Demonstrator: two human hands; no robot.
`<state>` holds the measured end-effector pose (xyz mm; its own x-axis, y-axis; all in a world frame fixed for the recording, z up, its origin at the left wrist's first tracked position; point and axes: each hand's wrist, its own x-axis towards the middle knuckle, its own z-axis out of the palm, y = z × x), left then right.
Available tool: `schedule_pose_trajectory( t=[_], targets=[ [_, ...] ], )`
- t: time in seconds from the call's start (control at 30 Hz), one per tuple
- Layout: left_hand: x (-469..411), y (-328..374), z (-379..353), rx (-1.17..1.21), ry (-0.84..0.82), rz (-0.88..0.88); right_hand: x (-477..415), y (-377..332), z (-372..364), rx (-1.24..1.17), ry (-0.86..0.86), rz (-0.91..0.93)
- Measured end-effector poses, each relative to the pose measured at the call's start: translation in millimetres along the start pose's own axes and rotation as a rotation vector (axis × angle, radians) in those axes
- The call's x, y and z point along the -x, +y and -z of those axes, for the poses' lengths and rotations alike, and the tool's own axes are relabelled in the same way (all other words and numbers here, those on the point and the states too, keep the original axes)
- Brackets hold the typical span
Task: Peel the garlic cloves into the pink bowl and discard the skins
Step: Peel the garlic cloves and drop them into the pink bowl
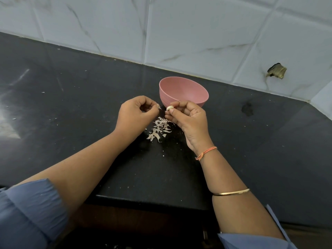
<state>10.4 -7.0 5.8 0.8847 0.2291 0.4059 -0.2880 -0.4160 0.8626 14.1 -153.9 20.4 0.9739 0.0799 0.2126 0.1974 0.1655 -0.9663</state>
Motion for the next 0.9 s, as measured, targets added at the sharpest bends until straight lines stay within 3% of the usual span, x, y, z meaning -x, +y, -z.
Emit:
schedule_pose_trajectory(
  t=[0.27, 0.5, 0.9],
  targets=[
    [-0.1, -0.5, -0.2, 0.011, -0.028, -0.025, 0.8, -1.2, 0.3, -0.016, -0.023, 0.007],
    [3.8, 4.4, -0.4, 0.119, -0.161, -0.069, 0.2, 0.3, 1.2, 0.009, -0.046, 0.021],
    [4.4, 3.8, -0.4, 0.108, -0.147, -0.1, 0.8, 0.7, 0.9, 0.052, -0.035, 0.033]
  ],
)
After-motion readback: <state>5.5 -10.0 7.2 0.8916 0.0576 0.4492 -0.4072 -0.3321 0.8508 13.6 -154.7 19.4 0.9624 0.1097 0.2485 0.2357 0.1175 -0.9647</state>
